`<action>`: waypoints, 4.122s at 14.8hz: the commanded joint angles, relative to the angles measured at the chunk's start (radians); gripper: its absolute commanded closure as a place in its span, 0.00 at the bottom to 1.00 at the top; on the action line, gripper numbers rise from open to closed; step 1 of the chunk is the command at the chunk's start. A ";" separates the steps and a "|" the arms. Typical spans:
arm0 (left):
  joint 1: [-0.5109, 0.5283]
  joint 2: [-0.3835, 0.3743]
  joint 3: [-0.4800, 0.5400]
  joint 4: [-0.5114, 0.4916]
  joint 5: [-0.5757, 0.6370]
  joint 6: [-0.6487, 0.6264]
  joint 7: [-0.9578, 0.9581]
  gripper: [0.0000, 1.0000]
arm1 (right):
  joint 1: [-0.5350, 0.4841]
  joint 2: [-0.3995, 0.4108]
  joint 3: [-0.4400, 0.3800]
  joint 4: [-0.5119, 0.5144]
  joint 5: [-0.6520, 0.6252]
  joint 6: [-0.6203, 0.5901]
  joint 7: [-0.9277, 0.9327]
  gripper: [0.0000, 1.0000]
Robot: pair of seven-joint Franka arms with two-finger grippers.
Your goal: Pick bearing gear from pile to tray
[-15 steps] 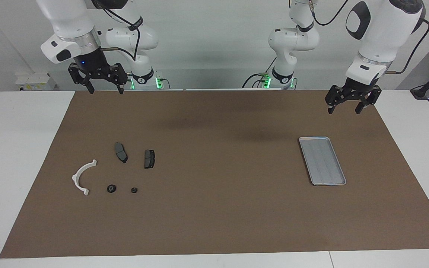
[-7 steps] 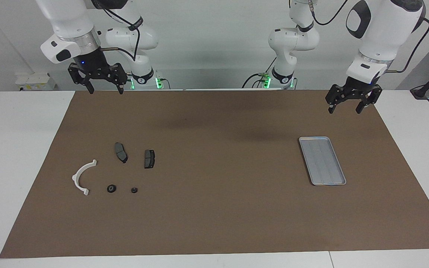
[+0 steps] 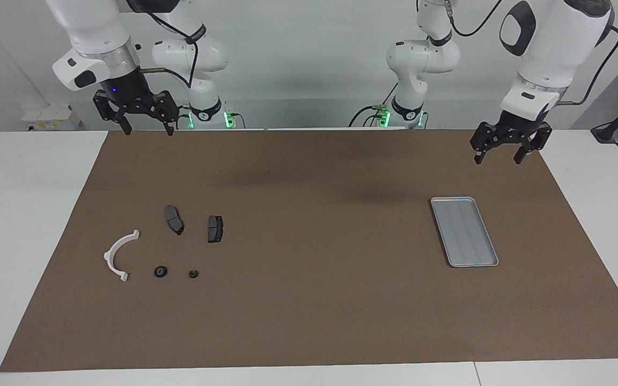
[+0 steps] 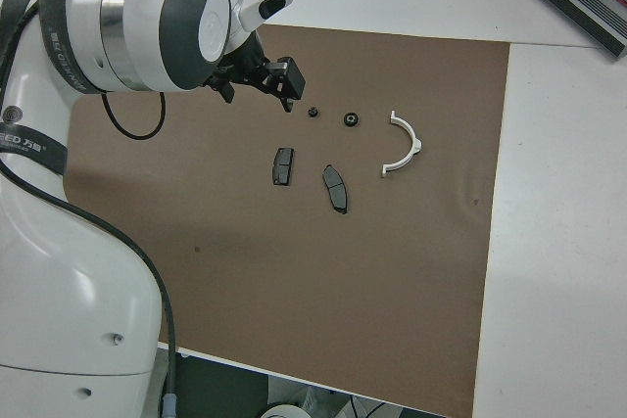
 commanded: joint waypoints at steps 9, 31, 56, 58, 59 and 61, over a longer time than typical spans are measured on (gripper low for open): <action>-0.011 -0.039 -0.010 -0.046 0.016 0.034 -0.018 0.00 | -0.007 0.077 0.007 -0.201 -0.001 0.316 0.079 0.00; -0.010 -0.036 -0.010 -0.046 0.016 0.050 -0.013 0.00 | 0.036 0.723 0.009 0.060 -0.133 0.687 0.507 0.13; -0.007 -0.031 -0.010 -0.048 0.016 0.085 -0.013 0.00 | 0.299 0.516 0.156 0.310 -0.066 0.128 1.095 1.00; -0.004 -0.031 -0.010 -0.048 0.016 0.085 -0.012 0.00 | 0.385 0.527 0.164 0.280 -0.032 0.210 1.304 1.00; -0.002 -0.031 -0.010 -0.046 0.016 0.086 -0.010 0.00 | 0.419 0.534 0.164 0.249 -0.033 0.262 1.376 1.00; 0.002 -0.030 -0.010 -0.048 0.016 0.100 -0.007 0.00 | 0.441 0.537 0.164 0.169 -0.032 0.366 1.447 1.00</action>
